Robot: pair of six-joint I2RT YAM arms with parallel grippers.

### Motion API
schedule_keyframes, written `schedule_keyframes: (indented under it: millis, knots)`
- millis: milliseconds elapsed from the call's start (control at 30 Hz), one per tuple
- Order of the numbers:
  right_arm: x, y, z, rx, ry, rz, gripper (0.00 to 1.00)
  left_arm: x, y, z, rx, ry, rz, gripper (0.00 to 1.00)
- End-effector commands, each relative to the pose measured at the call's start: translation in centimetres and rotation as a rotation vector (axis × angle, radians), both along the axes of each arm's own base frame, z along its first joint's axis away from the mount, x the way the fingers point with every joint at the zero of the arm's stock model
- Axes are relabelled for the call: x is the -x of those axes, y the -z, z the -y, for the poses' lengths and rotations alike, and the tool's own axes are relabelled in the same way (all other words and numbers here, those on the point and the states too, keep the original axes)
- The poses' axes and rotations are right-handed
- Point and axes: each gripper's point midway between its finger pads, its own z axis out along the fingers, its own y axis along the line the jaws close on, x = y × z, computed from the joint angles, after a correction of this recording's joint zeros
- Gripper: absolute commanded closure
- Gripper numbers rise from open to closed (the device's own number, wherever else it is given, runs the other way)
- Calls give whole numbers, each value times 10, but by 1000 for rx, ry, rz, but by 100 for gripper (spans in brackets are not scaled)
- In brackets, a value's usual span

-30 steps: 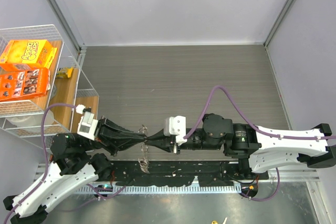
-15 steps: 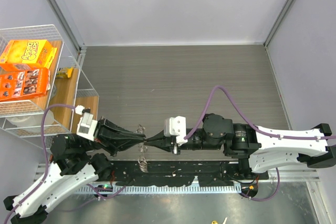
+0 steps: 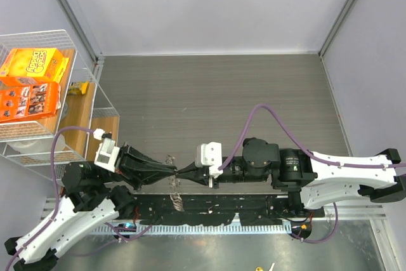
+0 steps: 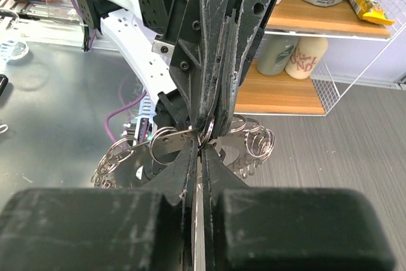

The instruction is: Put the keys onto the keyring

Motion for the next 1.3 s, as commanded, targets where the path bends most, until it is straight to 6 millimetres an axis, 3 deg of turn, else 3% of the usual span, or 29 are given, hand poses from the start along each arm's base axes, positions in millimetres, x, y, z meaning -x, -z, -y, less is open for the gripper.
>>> schedule_keyframes:
  millis: [0, 200, 400, 933, 1267]
  knots:
    - [-6, -19, 8, -17, 39, -6, 95, 16, -18, -7, 26, 56, 53, 94]
    - [-2, -12, 17, 61, 29, -43, 95, 24, -17, -10, -42, 70, 74, 65]
    - [12, -6, 30, 143, -31, -79, 95, 27, -12, -12, -111, 74, 59, 52]
    - [43, 20, 53, 318, -203, -300, 94, 23, 28, 14, -353, 210, -58, 51]
    - [34, 36, 42, 366, -233, -414, 95, 25, 46, 15, -425, 241, -76, 51]
